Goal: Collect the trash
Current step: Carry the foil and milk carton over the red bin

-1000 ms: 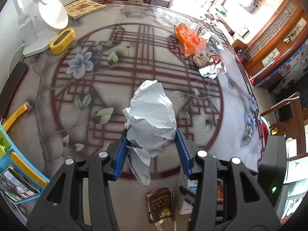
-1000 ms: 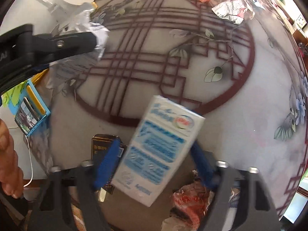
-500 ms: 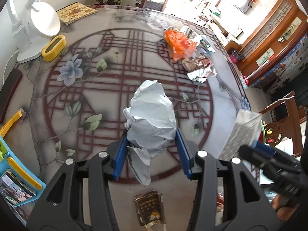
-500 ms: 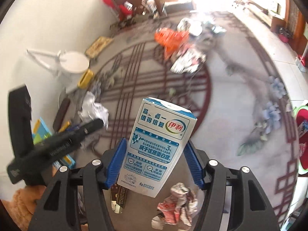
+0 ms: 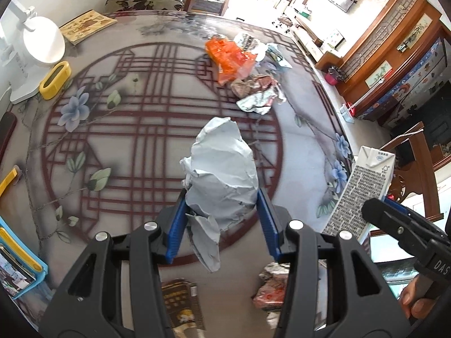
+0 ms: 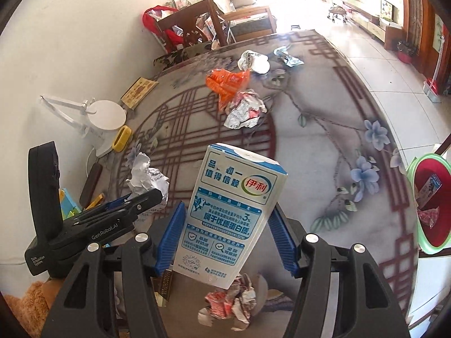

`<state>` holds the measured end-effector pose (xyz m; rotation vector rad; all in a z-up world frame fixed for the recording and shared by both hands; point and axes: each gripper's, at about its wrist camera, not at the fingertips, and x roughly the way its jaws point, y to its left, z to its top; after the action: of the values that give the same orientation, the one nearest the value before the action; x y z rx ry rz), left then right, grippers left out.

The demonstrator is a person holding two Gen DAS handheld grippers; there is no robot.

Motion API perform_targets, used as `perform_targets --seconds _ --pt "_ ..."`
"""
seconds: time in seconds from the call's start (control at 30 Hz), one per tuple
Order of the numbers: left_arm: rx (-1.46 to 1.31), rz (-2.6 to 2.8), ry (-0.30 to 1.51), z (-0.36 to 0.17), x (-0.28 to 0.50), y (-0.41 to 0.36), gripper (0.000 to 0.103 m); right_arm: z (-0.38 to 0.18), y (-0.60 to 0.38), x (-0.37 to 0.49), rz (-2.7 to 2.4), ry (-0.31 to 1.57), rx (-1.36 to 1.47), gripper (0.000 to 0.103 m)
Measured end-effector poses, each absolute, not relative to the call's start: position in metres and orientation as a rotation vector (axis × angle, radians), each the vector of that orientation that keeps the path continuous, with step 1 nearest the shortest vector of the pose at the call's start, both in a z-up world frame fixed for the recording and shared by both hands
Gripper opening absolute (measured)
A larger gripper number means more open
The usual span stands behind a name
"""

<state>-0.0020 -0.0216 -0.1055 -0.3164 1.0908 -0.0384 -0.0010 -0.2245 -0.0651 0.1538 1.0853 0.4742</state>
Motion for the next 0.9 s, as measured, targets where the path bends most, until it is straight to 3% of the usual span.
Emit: perform_targets --seconds 0.9 --pt "-0.227 -0.121 1.123 -0.105 0.031 -0.164 0.046 -0.071 -0.367 0.019 0.414 1.083 0.268 0.058"
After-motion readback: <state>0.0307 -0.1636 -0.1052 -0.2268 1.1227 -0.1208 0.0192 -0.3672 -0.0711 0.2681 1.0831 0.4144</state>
